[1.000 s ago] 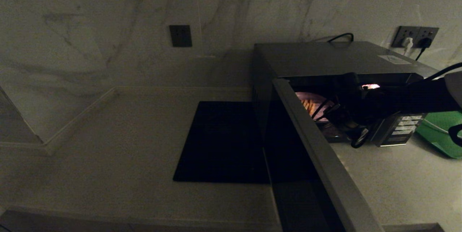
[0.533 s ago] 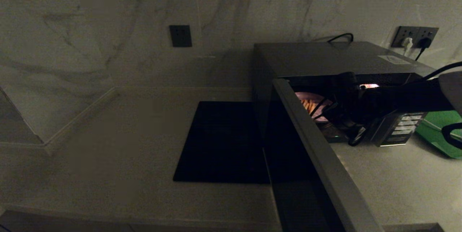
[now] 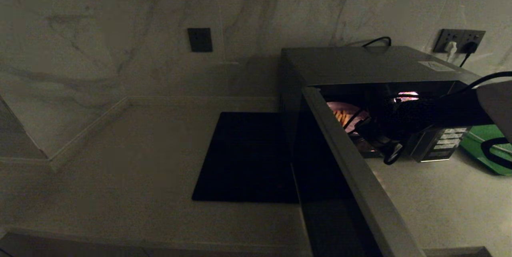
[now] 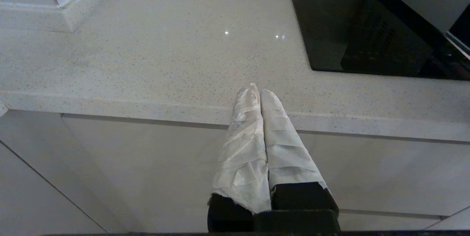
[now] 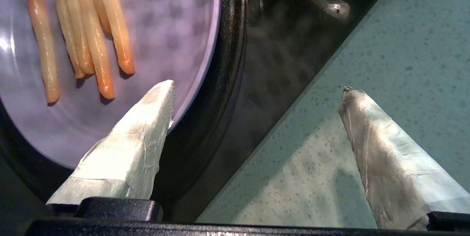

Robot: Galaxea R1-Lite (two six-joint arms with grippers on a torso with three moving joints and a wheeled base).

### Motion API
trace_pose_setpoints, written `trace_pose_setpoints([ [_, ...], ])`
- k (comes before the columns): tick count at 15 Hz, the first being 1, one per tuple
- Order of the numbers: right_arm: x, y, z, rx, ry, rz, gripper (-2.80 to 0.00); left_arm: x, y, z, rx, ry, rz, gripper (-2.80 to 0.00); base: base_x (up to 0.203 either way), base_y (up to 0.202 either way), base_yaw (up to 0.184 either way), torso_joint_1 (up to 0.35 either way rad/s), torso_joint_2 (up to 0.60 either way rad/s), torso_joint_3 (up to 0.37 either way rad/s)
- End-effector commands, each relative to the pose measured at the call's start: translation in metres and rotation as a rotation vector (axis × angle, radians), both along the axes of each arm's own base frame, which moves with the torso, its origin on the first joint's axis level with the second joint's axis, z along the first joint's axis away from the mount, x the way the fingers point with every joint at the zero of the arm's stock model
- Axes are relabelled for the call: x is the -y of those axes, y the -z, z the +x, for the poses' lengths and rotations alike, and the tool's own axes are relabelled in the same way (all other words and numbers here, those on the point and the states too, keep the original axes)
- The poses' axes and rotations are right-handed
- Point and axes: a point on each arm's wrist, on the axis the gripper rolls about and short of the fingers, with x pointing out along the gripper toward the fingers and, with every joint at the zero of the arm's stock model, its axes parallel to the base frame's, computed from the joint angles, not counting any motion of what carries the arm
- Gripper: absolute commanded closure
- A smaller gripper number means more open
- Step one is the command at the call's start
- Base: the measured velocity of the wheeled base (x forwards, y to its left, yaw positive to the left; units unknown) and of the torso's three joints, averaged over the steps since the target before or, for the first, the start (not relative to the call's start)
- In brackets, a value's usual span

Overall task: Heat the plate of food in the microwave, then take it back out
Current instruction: Take the plate out of the microwave

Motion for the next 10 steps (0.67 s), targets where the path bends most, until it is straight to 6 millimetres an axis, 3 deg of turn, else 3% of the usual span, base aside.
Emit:
trace_pose_setpoints([
  [1, 0.0008, 0.0081, 0.0023, -0.014, 0.008, -0.001, -2.80, 0.0000, 0.0000, -0.0001, 0.002, -0.001, -0.001, 0.00, 0.000, 0.000, 0.000, 0.000, 0.00, 0.000],
  [10, 0.0038, 0.0053, -0.0073, -0.026, 0.032, -0.028, -2.80, 0.0000, 0.0000, -0.0001, 0.002, -0.001, -0.001, 0.00, 0.000, 0.000, 0.000, 0.000, 0.00, 0.000],
])
